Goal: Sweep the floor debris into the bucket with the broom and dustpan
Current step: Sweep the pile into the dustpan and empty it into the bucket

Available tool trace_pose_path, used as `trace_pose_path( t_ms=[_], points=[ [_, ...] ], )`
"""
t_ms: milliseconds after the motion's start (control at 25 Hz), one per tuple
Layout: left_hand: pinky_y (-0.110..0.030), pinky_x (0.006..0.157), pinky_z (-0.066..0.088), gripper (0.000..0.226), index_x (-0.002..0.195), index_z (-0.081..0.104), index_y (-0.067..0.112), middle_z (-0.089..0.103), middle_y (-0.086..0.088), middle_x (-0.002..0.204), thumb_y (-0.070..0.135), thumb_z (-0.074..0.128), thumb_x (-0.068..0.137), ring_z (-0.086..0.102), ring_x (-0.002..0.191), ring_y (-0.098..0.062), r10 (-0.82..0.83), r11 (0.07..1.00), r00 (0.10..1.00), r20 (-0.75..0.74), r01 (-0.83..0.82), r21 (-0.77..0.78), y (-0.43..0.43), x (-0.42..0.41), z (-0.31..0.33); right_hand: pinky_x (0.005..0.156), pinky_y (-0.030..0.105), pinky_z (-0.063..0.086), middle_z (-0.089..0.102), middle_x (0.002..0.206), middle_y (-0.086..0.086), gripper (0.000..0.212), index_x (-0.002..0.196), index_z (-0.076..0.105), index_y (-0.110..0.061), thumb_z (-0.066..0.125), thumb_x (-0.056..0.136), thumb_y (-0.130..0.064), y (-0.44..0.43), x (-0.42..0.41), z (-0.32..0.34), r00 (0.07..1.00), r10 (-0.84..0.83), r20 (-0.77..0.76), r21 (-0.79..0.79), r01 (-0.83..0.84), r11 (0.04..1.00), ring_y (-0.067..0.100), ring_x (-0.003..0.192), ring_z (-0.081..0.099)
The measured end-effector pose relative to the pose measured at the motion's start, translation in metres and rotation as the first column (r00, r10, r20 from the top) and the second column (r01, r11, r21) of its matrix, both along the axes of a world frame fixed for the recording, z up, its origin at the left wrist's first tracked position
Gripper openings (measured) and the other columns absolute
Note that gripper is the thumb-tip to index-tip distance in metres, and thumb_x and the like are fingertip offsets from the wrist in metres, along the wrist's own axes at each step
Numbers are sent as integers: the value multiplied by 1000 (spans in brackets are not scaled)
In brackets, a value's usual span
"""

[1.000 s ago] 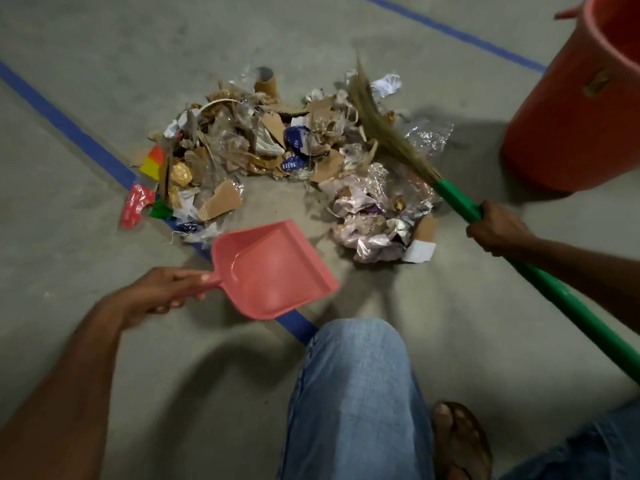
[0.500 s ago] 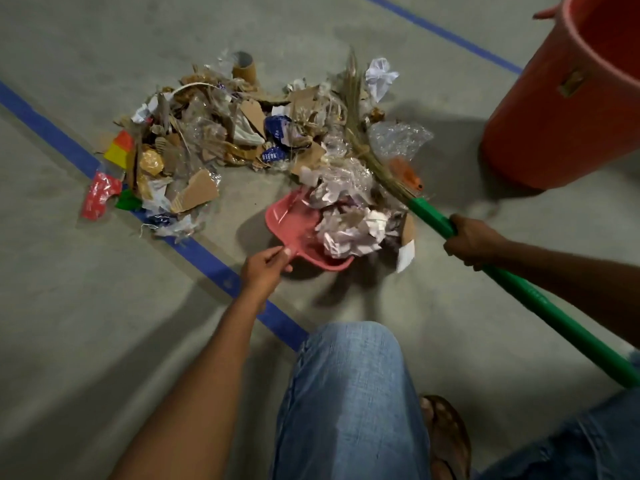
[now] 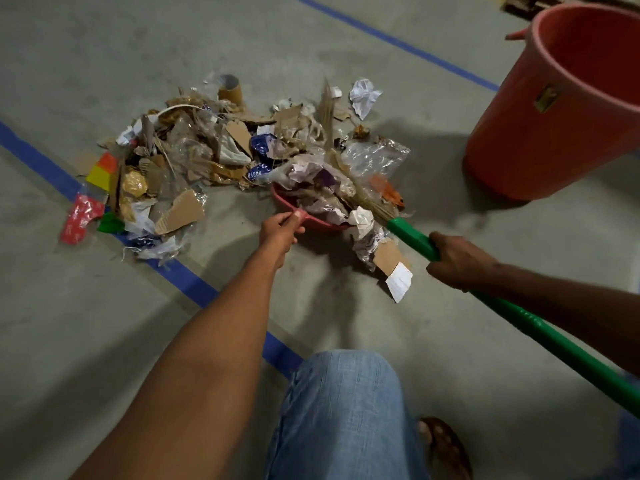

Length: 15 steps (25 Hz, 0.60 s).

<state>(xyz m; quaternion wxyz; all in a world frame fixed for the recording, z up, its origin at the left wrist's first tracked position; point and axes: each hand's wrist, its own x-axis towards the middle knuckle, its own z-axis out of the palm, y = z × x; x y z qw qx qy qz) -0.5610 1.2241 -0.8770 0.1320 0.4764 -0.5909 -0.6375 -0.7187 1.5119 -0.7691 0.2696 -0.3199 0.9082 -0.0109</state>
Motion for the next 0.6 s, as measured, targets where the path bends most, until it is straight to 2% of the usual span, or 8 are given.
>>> trace_pose_path(
  t_ms=[120, 280, 480, 600],
  points=[
    [-12, 36, 33, 45, 129, 69, 10, 77, -9, 98, 39, 71, 95, 54, 42, 3, -7, 1000, 1000, 6, 7, 1, 0, 0, -4, 53, 27, 42, 58, 82, 5, 23, 104, 48, -20, 60, 84, -19, 17, 0, -3, 997, 33, -68, 18, -32, 999, 18, 66, 57],
    [-17, 41, 30, 43, 130, 69, 18, 77, -3, 91, 44, 69, 95, 45, 54, -7, 3, 1000, 1000, 7, -3, 28, 5, 13, -11, 60, 37, 54, 57, 79, 2, 28, 106, 46, -24, 60, 82, -26, 51, -14, 1, 989, 14, -149, 31, -10, 999, 21, 67, 57],
    [-18, 42, 28, 48, 133, 67, 22, 79, -2, 91, 47, 71, 93, 43, 54, -6, 16, 998, 998, -60, -12, 59, 15, 21, -18, 59, 38, 52, 58, 78, 6, 31, 110, 46, -23, 62, 83, -27, 81, -33, 13, 973, -64, -221, -15, 62, 998, 26, 65, 57],
    [-17, 41, 28, 47, 135, 65, 22, 79, -1, 90, 43, 71, 94, 43, 53, -5, 35, 997, 994, -102, -27, 77, 12, 21, -5, 53, 32, 45, 55, 76, 4, 31, 112, 47, -22, 64, 86, -24, 79, -45, 22, 967, -116, -225, -80, 100, 992, 22, 63, 56]
  ],
)
